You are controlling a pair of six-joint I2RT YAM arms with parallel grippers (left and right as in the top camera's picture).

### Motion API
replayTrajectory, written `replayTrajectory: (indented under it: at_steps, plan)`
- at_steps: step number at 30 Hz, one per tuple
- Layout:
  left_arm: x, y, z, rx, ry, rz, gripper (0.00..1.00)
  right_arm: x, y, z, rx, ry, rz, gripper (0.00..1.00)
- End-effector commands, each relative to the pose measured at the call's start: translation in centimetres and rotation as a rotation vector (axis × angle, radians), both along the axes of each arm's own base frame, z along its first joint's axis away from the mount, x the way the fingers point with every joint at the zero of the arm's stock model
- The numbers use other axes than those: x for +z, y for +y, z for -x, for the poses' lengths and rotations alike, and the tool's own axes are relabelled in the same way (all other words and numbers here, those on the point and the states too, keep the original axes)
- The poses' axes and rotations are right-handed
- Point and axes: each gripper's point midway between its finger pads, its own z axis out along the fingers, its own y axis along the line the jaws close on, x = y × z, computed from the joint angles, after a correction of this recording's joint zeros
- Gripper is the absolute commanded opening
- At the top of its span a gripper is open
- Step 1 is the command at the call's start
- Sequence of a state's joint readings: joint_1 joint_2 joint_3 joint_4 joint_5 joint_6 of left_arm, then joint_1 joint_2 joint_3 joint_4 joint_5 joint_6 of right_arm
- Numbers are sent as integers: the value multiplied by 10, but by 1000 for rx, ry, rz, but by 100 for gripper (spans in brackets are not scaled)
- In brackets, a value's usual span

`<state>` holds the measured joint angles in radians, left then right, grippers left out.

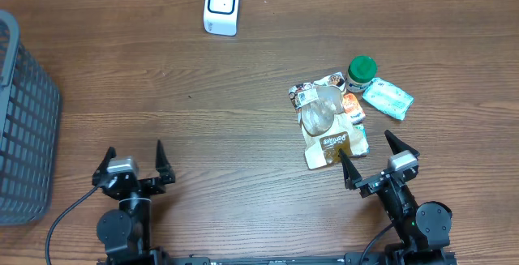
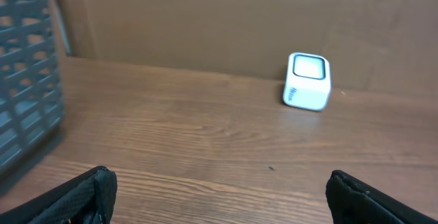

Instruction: Scan the item barcode

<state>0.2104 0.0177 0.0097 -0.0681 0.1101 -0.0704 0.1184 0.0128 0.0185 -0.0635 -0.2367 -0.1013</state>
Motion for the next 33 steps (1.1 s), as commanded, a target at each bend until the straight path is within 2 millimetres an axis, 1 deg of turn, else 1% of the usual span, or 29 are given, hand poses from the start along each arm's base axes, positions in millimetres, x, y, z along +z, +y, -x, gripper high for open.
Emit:
replayTrajectory:
  at_steps: [1,5,8,33]
  plan:
    - [-1,-7,-1,-18,3,-57,99,-2,0,0,3,-5,-1,100]
    - [-2,-20,-2,-63,5,-58,100,-2,0,0,3,-5,-1,100]
    - [-1,-24,-2,-82,2,-57,100,-2,0,0,3,-5,-1,100]
    - [-1,-24,-2,-81,3,-57,100,-2,0,0,3,-5,-1,100]
